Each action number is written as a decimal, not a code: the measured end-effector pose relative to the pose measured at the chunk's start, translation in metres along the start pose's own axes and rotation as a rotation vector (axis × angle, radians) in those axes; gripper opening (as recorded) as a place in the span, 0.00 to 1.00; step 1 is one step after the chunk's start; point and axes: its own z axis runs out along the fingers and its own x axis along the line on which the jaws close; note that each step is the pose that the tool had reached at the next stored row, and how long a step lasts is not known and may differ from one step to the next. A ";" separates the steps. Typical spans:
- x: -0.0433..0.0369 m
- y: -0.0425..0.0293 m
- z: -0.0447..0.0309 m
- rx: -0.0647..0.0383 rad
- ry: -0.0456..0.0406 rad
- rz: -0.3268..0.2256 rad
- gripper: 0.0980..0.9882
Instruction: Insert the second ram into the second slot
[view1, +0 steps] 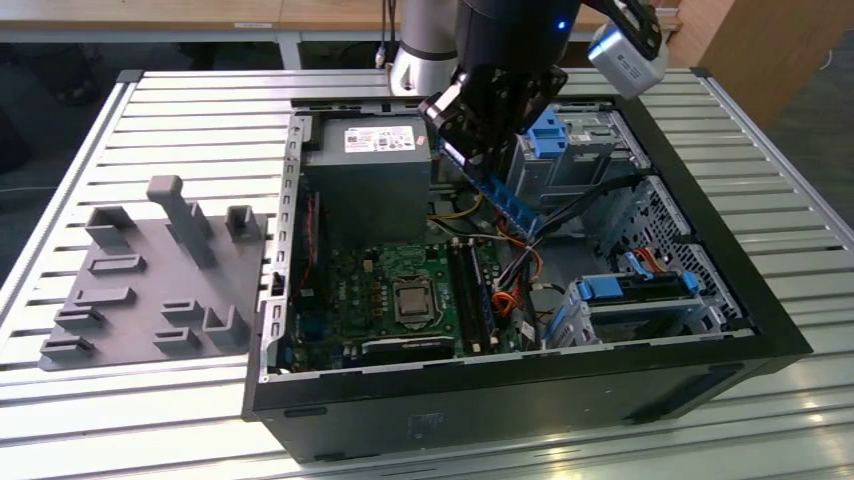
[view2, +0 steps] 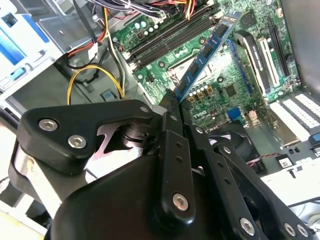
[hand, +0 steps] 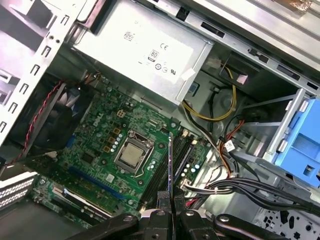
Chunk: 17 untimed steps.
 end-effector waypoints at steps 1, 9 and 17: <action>0.0000 0.0000 0.0000 0.000 -0.0002 0.006 0.04; 0.0000 0.0000 0.0000 0.001 -0.0018 0.047 0.04; 0.0000 0.0000 0.0000 0.001 -0.0034 0.089 0.04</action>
